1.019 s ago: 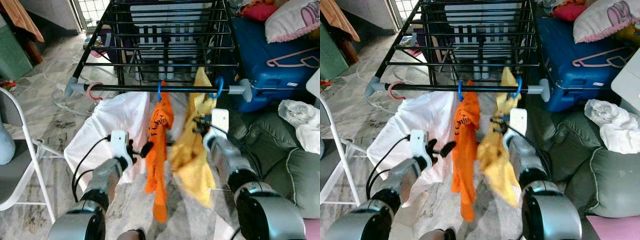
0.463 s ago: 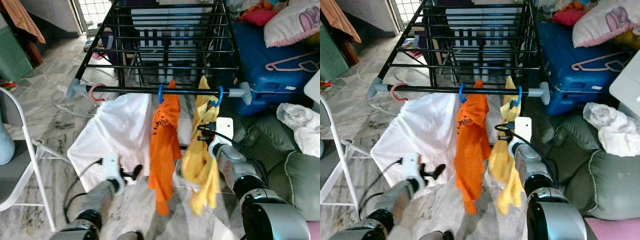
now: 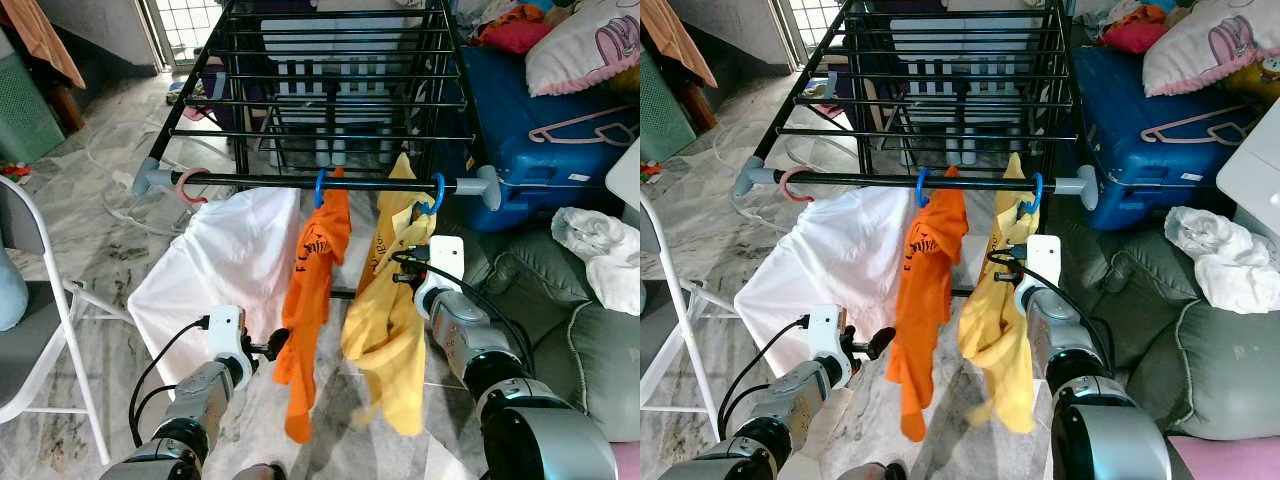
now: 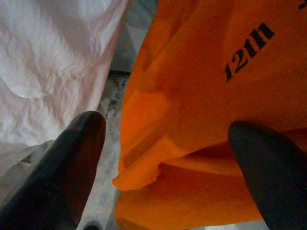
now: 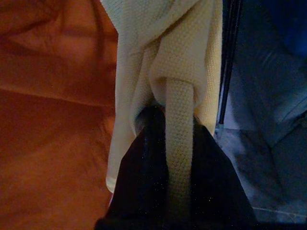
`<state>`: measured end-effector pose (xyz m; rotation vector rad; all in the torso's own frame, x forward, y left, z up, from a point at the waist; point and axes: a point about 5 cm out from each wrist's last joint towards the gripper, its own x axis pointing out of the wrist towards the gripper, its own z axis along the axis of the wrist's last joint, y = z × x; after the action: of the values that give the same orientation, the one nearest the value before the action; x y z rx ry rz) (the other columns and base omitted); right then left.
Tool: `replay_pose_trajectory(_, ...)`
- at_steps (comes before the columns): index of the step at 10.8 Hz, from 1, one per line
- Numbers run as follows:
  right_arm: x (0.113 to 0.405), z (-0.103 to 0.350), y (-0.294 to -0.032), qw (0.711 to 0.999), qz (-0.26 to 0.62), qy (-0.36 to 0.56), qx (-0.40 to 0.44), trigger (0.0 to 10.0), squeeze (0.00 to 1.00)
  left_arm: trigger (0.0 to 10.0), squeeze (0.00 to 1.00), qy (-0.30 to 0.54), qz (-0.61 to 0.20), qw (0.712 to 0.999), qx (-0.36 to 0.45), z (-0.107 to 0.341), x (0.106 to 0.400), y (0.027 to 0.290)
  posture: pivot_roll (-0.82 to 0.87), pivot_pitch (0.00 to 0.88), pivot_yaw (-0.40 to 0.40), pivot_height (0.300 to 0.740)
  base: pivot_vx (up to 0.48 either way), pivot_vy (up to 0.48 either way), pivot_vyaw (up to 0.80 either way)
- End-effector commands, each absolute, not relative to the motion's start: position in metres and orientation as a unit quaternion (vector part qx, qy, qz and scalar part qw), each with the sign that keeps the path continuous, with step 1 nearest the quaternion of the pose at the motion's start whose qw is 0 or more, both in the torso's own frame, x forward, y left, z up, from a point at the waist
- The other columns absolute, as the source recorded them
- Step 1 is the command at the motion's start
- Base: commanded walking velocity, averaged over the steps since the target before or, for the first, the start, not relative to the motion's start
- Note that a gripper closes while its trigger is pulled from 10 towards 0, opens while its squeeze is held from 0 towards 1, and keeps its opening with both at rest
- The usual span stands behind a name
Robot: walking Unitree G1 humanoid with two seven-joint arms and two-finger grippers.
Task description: Hang hanger
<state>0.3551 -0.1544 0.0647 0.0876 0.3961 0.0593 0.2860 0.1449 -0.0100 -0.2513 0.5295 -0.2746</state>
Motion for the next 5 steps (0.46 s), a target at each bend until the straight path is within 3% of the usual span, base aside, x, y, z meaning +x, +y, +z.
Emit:
replay_pose_trajectory(1,0.3443,0.0485,-0.1556,0.972,0.021,0.226,0.050,10.0,1.00,10.0,0.00,0.257,-0.140,0.949,-0.116,-0.0064,0.2898,0.1458,-0.16,0.043,0.078,0.740,0.000,0.000,0.00)
replay_pose_trajectory(5,0.3419,0.0478,-0.1571,0.976,0.020,0.210,0.052,10.0,1.00,10.0,0.00,0.252,-0.141,0.950,-0.116,-0.0027,0.2939,0.1440,-0.16,0.039,0.083,0.740,0.000,0.000,0.00)
